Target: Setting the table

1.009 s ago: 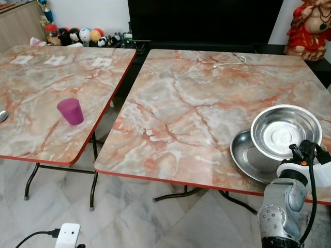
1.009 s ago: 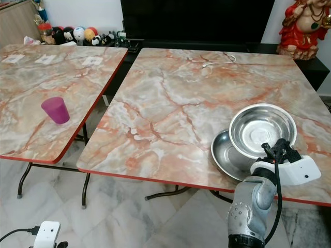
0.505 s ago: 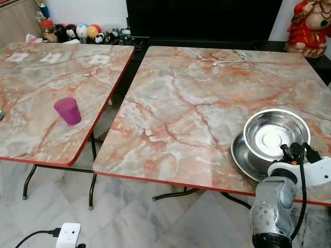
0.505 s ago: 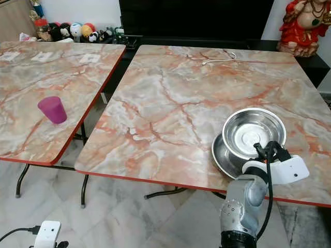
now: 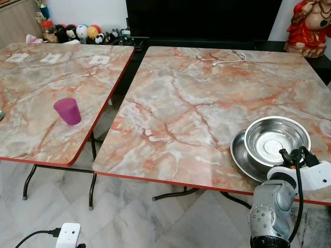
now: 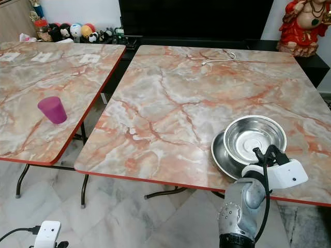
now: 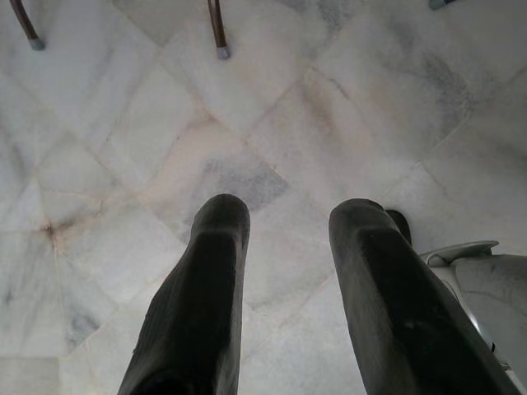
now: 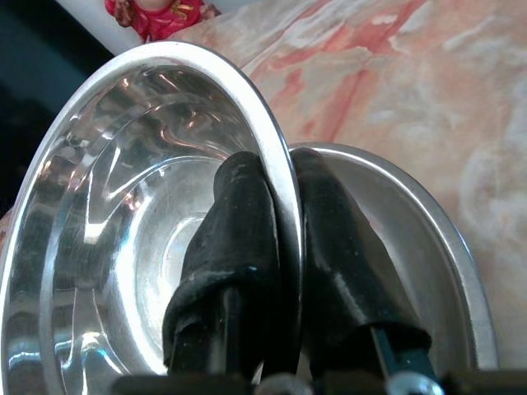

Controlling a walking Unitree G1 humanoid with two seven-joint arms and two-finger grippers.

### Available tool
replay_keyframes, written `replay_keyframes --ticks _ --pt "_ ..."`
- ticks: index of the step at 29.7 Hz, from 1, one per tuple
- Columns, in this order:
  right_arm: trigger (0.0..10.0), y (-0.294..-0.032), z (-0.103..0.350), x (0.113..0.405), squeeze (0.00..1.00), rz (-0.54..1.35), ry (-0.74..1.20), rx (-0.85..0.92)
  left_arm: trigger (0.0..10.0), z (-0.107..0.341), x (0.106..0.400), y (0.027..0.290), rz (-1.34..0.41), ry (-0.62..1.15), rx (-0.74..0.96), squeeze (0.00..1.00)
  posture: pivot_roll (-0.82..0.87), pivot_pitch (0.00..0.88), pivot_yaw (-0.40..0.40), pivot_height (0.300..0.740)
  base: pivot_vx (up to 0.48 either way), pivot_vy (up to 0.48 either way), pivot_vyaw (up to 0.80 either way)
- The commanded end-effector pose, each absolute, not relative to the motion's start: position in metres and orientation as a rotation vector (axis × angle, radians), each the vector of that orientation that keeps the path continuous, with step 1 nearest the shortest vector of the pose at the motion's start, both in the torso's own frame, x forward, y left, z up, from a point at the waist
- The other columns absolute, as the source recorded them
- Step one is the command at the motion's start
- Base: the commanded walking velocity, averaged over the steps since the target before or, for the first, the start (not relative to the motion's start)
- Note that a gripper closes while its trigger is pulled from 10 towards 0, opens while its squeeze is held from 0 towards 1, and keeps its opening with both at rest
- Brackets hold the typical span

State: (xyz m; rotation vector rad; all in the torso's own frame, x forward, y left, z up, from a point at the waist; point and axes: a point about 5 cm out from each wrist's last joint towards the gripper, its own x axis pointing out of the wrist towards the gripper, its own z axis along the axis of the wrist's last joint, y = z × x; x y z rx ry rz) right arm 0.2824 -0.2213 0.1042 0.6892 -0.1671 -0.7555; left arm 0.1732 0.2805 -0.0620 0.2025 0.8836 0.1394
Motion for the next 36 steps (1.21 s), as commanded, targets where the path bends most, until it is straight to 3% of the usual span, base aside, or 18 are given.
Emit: replay_keyframes --ticks 1,19,23,26,27,33,36 --pt "10.0 -0.217 0.096 0.28 0.0 -0.772 -0.126 0.697 10.0 -0.062 0.17 0.285 0.144 0.897 0.222 0.0 0.06 0.035 0.011 0.74 0.0 0.0 0.0" --pt "10.0 -0.216 0.088 0.278 0.0 -0.802 -0.082 0.717 10.0 -0.062 0.169 0.286 0.146 0.896 0.222 0.0 0.06 0.035 0.012 0.74 0.0 0.0 0.0" --pt "10.0 -0.214 0.085 0.279 0.36 -0.798 -0.053 0.705 10.0 -0.062 0.169 0.286 0.147 0.896 0.221 0.0 0.06 0.035 0.012 0.74 0.0 0.0 0.0" --pt "10.0 -0.214 0.084 0.279 0.36 -0.8 -0.055 0.713 10.0 -0.062 0.169 0.286 0.148 0.895 0.221 0.0 0.06 0.035 0.012 0.74 0.0 0.0 0.0" --pt "10.0 -0.214 0.083 0.278 0.45 -0.8 -0.05 0.711 10.0 -0.062 0.169 0.286 0.147 0.896 0.22 0.0 0.06 0.035 0.012 0.74 0.0 0.0 0.0" --pt "10.0 -0.214 0.082 0.278 0.42 -0.803 -0.04 0.709 10.0 -0.062 0.169 0.286 0.148 0.895 0.22 0.0 0.06 0.035 0.012 0.74 0.0 0.0 0.0" --pt "10.0 -0.214 0.082 0.279 0.56 -0.8 -0.038 0.709 10.0 -0.062 0.169 0.286 0.148 0.895 0.22 0.0 0.06 0.034 0.009 0.74 0.0 0.0 0.0"
